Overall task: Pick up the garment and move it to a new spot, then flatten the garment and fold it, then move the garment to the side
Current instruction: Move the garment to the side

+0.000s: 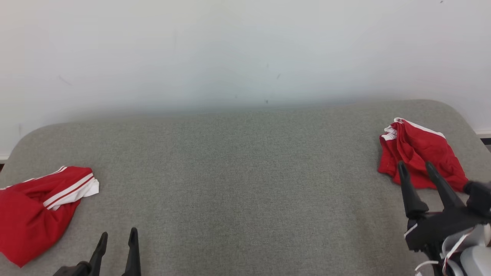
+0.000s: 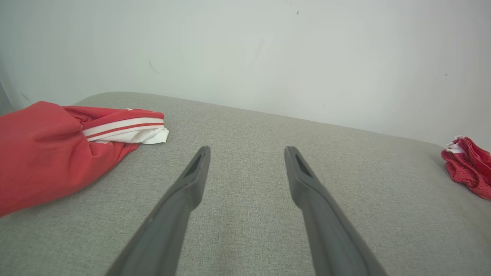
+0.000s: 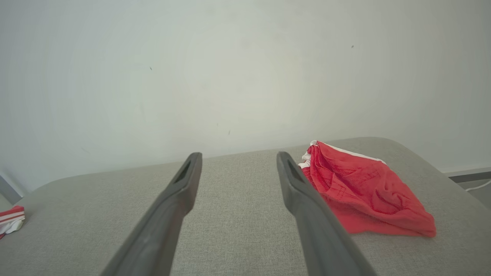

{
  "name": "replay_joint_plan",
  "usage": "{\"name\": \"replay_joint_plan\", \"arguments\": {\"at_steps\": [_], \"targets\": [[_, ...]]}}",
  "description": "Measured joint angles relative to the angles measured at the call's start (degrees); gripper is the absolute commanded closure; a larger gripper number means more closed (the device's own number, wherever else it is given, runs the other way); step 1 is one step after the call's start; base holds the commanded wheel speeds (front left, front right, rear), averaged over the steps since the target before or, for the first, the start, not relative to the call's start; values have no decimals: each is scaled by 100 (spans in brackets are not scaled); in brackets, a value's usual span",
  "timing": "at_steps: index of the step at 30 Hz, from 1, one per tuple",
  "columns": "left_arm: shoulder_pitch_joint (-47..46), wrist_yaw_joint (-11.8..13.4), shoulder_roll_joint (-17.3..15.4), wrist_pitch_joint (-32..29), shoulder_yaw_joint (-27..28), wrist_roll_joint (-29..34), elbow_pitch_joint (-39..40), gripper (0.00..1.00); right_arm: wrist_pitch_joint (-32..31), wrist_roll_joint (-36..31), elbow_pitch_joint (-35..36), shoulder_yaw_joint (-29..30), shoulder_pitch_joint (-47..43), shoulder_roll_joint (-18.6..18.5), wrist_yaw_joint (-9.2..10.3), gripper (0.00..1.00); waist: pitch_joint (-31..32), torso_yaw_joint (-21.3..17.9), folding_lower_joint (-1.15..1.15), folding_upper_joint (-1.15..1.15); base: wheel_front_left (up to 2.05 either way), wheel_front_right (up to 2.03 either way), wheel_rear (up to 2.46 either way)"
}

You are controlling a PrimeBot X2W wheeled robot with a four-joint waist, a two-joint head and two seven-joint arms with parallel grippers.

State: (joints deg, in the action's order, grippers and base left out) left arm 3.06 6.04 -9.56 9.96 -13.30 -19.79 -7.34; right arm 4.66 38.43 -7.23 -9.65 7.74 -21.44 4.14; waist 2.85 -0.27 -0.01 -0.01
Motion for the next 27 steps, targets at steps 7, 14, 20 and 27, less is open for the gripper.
{"name": "replay_joint_plan", "arguments": {"at_steps": [7, 14, 20, 27], "targets": [[221, 49, -35, 16, 137, 54, 144, 0, 455, -374, 594, 23, -689, 36, 198, 0, 90, -83, 0, 0, 0, 0, 0], [403, 81, -110, 14, 143, 382, 436, 0, 622, -798, 932, 74, -1331, 165, 297, 0, 116, -154, 1, 1, 0, 0, 0], [435, 100, -129, -122, 218, 467, 527, 0, 603, -1112, 980, 189, -1576, 172, 299, 0, 92, -126, 1, 0, 0, 0, 0], [507, 100, -172, -343, 293, 533, 558, 0, 477, -1278, 1071, 402, -1580, 271, 299, 0, 80, -101, 1, 1, 0, 0, 0]]}}
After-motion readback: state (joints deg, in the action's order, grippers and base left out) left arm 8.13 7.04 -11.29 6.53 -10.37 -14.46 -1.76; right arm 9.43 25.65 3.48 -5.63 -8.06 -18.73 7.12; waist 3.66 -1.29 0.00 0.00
